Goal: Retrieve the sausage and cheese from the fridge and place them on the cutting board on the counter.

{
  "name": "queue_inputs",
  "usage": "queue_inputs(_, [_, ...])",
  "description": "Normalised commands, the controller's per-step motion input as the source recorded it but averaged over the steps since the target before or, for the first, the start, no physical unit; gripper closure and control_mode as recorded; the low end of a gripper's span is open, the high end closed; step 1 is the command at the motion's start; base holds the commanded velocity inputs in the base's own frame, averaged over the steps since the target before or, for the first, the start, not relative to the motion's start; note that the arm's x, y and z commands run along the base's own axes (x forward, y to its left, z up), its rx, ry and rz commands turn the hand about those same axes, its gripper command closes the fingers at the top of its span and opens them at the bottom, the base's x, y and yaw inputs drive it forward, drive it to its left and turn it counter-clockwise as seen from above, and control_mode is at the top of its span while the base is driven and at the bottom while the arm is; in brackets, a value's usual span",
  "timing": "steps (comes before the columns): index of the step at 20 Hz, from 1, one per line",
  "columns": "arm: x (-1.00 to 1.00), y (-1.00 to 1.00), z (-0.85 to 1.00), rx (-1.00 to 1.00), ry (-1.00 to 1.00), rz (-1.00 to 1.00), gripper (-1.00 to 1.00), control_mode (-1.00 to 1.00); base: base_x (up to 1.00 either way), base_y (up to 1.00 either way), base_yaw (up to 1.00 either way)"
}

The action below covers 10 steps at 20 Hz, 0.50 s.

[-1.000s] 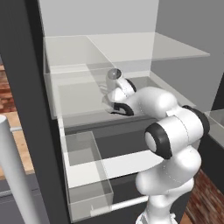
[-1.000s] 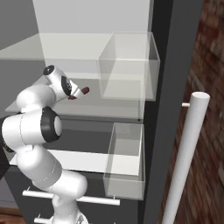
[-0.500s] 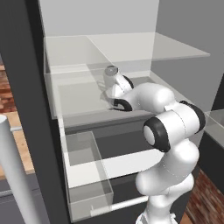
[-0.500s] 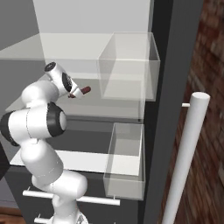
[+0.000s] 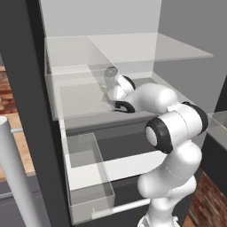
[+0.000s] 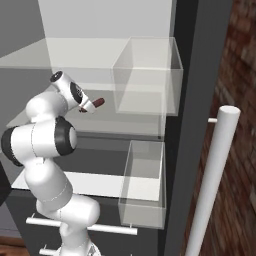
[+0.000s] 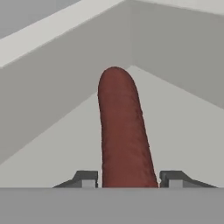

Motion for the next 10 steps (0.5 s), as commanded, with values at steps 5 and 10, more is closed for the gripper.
queue_inputs(5, [-0.52,-0.5,0.09,-0.01,-0.01,0.04,1.0,-1.0,0.0,0.0,0.0])
queue_inputs(10, [-0.86,-0.17,0.16,0.0,0.0,0.09,1.0,-1.0,0.0,0.0,0.0])
